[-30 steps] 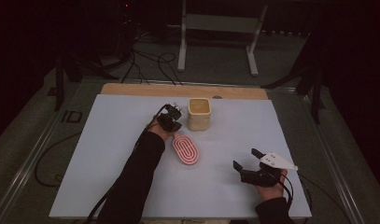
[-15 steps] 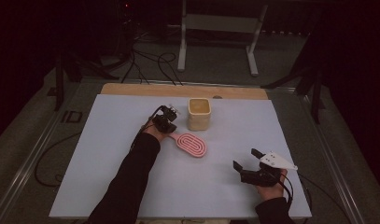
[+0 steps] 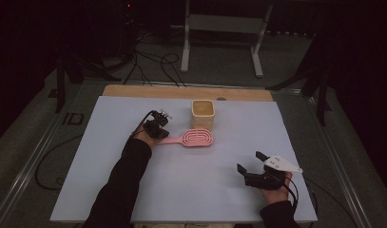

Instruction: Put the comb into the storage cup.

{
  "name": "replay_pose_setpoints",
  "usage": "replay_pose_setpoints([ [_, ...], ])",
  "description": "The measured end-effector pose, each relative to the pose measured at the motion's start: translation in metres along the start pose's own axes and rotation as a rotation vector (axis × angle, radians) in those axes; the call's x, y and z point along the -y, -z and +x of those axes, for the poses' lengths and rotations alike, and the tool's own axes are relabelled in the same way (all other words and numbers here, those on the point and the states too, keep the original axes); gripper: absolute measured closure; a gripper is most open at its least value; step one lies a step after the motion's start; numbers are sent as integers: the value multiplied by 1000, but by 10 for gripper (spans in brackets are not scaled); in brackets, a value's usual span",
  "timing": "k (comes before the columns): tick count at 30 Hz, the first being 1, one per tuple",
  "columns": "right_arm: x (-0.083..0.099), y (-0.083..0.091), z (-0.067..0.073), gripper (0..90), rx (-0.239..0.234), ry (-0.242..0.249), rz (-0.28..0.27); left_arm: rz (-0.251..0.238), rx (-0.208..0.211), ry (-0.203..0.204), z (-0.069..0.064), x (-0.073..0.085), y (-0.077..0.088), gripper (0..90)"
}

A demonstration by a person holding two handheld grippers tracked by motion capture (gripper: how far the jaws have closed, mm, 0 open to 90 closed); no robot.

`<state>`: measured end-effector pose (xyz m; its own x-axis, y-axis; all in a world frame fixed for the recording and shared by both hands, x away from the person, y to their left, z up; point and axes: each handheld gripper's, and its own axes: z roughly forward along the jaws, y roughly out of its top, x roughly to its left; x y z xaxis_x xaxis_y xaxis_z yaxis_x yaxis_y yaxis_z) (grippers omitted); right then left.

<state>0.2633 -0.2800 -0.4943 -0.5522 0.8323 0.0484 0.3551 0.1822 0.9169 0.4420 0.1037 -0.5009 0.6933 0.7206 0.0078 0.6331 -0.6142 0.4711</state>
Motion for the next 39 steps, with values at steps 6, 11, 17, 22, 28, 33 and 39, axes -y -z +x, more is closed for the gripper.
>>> replay_pose_setpoints([
  [6, 0, 0, 1, 95, -2, -1, 1, 25, 22, -24, -8, 8, 5, 898],
  [11, 0, -1, 1, 95, -1, -2, 2, 13, 53, -8, -10, 16, 9, 898],
  [17, 0, -1, 1, 95, 0, 1, 5, 6, 94, 18, -13, 24, 13, 898],
  [22, 0, -1, 1, 95, -1, 3, 3, 0, 113, 12, -20, 30, 16, 898],
  [28, 0, -1, 2, 95, -1, 5, 6, -13, 146, 0, -28, 36, 18, 897],
  [33, 0, -2, 2, 95, -1, 4, 8, -22, 165, -8, -32, 37, 21, 896],
  [39, 0, -2, 2, 95, -3, 7, 8, -40, 134, -3, -29, 37, 23, 871],
])
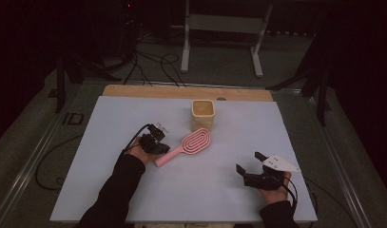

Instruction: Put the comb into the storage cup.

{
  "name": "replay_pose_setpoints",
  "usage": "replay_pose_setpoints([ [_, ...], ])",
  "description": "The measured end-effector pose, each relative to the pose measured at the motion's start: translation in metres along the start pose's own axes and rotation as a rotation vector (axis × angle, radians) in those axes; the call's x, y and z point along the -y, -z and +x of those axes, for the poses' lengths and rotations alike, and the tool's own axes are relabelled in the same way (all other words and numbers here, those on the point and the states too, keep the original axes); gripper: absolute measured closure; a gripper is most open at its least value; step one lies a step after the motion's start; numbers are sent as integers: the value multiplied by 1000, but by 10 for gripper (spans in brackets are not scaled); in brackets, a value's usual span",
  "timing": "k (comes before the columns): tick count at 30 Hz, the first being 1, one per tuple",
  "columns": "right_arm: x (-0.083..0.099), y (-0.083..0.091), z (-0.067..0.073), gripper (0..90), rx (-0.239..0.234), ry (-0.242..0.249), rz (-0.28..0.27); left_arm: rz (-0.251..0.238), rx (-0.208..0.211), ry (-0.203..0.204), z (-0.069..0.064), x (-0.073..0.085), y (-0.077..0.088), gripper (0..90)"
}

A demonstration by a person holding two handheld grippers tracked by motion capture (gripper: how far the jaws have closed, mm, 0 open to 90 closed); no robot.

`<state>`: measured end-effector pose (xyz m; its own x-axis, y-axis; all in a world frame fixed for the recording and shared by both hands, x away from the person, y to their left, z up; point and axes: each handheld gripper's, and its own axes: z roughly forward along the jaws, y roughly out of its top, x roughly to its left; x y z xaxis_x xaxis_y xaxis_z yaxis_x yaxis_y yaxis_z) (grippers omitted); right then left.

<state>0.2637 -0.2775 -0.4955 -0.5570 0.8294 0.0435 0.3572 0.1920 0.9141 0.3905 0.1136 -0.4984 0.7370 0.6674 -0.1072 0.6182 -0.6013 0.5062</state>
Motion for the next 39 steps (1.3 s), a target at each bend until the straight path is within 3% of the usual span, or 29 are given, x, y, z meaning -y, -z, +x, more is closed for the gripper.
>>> replay_pose_setpoints([
  [5, 0, 0, -1, 95, 2, -3, 1, -36, -49, 7, 1, 2, 2, 794],
  [8, 0, 0, 0, 95, 2, -1, 1, -71, -66, 19, 1, 2, 5, 713],
  [9, 0, 0, 0, 95, 1, -1, 1, -102, -91, 14, 0, 2, 9, 713],
  [10, 0, 0, 0, 95, 2, 0, 1, -113, -99, 12, -1, 2, 12, 636],
  [13, 0, 0, 0, 95, 1, -4, 5, -170, -121, 9, -3, 2, 21, 522],
  [14, 0, 0, 0, 95, 0, -2, 4, -188, -132, 9, -4, 2, 23, 437],
  [15, 0, 0, 0, 95, 0, -2, 4, -206, -140, 9, -5, 2, 26, 437],
  [22, 0, 0, 0, 95, 0, -3, 1, -316, -204, 10, -12, 11, 49, 221],
  [25, 0, 0, 0, 95, 0, -2, 3, -338, -240, 13, -14, 16, 57, 160],
  [26, 0, -1, 0, 95, 0, 1, 1, -362, -272, 18, -15, 23, 65, 152],
  [32, 0, -1, 0, 95, -1, 1, -1, -428, -310, 41, -16, 43, 81, 137],
  [37, 1, -2, 1, 95, -1, 1, 4, -453, -309, 49, -16, 60, 86, 67],
  [39, 1, -2, 1, 94, -3, 0, 3, -488, -292, 69, -16, 71, 90, 48],
])
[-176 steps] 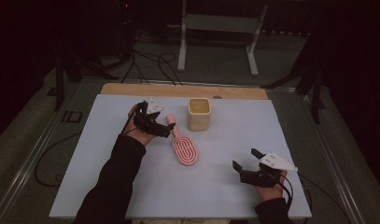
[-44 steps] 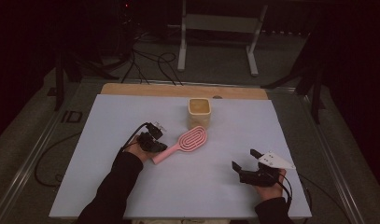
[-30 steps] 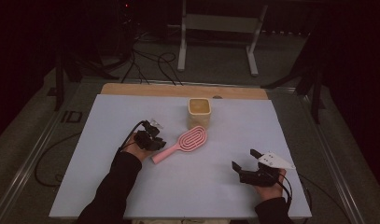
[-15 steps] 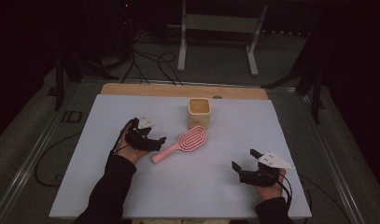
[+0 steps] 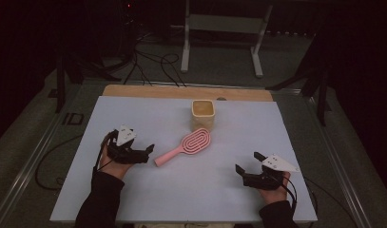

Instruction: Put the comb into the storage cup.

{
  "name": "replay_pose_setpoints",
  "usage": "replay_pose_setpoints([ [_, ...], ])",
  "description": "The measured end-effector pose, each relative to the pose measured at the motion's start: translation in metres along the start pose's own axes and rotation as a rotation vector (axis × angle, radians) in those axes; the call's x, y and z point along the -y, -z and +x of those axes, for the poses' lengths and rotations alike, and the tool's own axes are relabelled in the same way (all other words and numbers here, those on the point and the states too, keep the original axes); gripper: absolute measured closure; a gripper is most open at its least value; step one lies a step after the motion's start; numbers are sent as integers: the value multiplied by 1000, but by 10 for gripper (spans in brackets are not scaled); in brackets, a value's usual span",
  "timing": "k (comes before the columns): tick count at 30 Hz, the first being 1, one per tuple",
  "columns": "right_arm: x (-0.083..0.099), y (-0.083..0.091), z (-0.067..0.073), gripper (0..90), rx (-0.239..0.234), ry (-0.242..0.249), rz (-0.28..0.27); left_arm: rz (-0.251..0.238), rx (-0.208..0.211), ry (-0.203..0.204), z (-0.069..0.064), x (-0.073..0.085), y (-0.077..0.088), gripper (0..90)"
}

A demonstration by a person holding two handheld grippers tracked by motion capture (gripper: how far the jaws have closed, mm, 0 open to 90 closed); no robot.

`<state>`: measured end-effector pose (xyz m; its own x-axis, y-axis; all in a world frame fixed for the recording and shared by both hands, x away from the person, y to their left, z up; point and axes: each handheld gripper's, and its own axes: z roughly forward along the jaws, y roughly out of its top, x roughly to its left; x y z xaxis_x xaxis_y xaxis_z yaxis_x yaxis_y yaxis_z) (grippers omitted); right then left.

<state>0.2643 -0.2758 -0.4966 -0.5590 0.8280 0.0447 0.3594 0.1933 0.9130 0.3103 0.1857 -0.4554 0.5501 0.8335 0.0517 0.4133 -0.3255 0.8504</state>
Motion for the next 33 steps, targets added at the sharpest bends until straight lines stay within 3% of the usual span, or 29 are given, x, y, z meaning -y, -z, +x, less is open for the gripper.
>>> replay_pose_setpoints([
  [4, 0, 0, 0, 95, 0, -1, 0, -30, 18, 15, 3, 11, 11, 3],
  [12, -1, 0, 2, 94, -5, 7, -12, -127, -20, 40, 7, 38, 33, 2],
  [18, -2, 1, 2, 95, -13, 10, -26, -155, -45, 34, 10, 53, 48, 2],
  [26, -3, 2, 2, 93, -11, 9, -33, -161, -55, 48, 15, 59, 54, 2],
  [33, -4, 1, 4, 92, -11, 16, -41, -151, -64, 29, 14, 58, 54, 2],
])
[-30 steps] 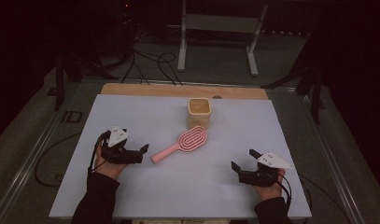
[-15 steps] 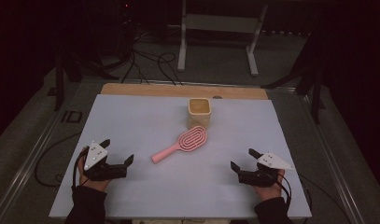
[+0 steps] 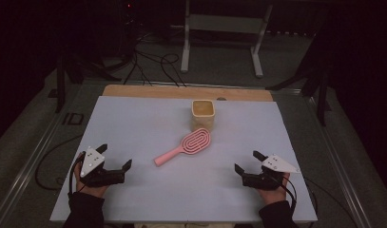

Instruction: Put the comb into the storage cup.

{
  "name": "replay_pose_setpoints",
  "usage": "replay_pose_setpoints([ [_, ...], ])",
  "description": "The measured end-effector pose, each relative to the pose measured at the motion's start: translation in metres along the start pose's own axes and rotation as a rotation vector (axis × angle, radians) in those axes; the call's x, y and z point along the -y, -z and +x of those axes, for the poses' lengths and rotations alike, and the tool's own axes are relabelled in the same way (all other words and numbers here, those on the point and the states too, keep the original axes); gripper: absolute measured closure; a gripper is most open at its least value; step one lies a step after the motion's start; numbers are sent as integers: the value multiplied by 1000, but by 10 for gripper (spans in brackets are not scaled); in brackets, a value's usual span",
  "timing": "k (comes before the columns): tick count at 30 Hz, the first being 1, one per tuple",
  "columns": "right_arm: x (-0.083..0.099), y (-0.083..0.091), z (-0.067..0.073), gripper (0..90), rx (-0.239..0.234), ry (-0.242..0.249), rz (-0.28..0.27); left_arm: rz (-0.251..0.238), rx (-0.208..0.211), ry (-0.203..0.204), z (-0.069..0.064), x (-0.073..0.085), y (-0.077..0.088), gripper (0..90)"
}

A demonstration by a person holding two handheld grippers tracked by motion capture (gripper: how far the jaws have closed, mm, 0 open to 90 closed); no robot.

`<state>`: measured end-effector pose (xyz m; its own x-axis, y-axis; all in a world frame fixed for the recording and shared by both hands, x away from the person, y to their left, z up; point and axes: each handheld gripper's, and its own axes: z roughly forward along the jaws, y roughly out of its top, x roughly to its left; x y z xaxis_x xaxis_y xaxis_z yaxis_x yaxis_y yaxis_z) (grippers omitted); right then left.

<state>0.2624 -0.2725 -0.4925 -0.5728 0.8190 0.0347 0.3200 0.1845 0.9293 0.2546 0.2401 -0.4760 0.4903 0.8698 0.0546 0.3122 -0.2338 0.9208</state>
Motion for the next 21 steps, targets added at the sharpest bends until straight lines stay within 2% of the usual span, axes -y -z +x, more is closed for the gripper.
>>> replay_pose_setpoints([
  [5, 0, 0, 1, 93, -3, 0, -1, 2, -6, 15, 0, 0, 0, 2],
  [14, 0, -1, 1, 92, -3, -1, 2, 35, -23, -9, -4, -4, -4, 2],
  [16, 1, -2, 1, 93, -3, -1, 7, 48, -33, -21, -5, -8, -6, 2],
  [21, 2, -4, 2, 93, -6, -3, 12, 79, -62, -19, -7, -15, -11, 3],
])
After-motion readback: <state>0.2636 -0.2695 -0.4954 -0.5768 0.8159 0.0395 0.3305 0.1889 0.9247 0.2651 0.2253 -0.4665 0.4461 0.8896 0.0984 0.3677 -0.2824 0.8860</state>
